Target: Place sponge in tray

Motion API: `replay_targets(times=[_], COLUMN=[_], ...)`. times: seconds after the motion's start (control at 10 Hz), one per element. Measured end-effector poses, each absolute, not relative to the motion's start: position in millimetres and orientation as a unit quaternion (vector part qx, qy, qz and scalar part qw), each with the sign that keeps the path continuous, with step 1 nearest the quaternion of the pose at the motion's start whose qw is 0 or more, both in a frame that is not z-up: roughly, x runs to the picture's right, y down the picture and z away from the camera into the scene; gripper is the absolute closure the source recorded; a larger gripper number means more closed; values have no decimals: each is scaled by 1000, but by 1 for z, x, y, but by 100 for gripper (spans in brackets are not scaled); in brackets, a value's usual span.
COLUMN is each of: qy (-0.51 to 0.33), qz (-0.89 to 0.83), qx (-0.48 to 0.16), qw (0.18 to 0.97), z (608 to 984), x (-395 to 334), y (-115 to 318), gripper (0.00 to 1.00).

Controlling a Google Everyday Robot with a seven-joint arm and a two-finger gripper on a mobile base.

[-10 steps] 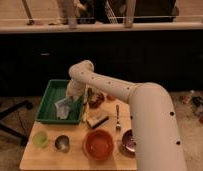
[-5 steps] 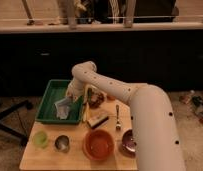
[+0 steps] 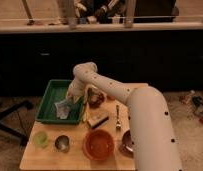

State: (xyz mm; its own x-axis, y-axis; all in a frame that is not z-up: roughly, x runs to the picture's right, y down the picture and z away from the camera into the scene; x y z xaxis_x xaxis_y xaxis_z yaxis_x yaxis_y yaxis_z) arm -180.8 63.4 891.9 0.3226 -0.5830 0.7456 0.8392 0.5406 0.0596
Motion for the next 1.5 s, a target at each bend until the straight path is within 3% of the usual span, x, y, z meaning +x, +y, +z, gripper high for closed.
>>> replay_targets(times=[0.5, 0.6, 1.5], qy=[-379, -379, -371], qz=[-456, -456, -440], qx=[-171, -170, -137], qw=[787, 787, 806], z=[888, 887, 875], x=[-186, -186, -169], y=[67, 68, 56], gripper=[27, 22, 20])
